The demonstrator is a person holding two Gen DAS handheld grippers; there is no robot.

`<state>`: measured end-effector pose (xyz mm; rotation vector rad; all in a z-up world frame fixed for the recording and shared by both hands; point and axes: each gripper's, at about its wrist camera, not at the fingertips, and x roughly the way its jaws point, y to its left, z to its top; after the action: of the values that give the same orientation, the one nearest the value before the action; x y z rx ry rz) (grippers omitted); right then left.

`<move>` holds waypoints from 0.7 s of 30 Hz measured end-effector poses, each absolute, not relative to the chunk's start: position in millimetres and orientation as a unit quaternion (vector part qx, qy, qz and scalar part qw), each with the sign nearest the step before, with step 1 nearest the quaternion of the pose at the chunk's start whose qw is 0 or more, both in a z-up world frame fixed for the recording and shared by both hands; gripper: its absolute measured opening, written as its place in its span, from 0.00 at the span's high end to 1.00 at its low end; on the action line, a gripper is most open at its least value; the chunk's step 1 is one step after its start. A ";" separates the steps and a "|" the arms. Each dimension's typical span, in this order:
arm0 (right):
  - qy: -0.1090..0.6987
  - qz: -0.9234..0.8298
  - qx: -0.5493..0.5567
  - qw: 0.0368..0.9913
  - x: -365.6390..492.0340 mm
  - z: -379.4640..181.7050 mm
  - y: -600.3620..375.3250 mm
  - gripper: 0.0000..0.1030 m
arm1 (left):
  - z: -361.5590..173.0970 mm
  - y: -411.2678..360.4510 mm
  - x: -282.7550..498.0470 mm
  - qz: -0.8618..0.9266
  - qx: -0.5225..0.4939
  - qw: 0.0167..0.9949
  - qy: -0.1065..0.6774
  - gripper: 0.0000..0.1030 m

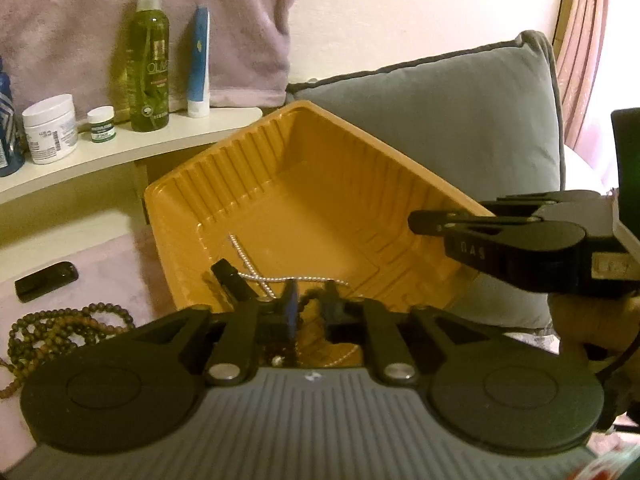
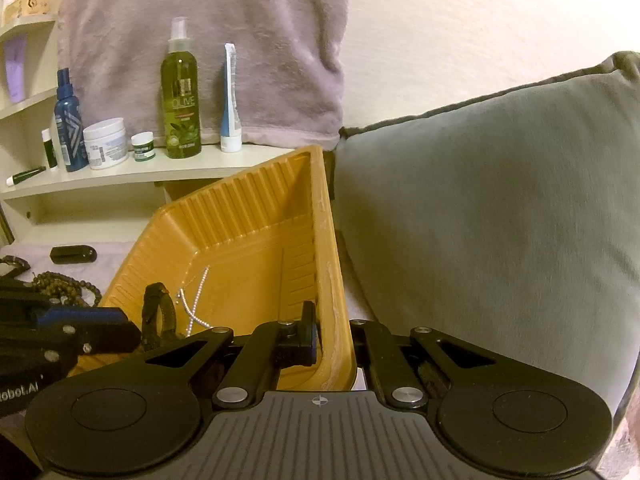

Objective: Organize jewelry
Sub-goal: 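Carry the bead bracelet into the orange tray and release it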

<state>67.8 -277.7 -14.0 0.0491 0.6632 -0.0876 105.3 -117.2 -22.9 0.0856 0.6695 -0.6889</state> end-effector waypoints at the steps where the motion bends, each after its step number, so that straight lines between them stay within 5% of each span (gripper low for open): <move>1: 0.325 -0.043 0.024 0.944 67.9 -14.1 -277.7 0.96 | -22.7 -114.9 104.6 -0.326 0.040 0.888 0.321 0.79; 21: 0.329 -0.045 0.015 0.943 68.5 -16.0 -277.2 0.96 | -52.9 15.3 117.2 -0.114 0.090 0.938 0.315 0.75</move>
<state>68.5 -277.2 -16.0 0.0302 0.6705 -0.0908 117.2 15.3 -52.9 0.1843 0.6436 -0.2324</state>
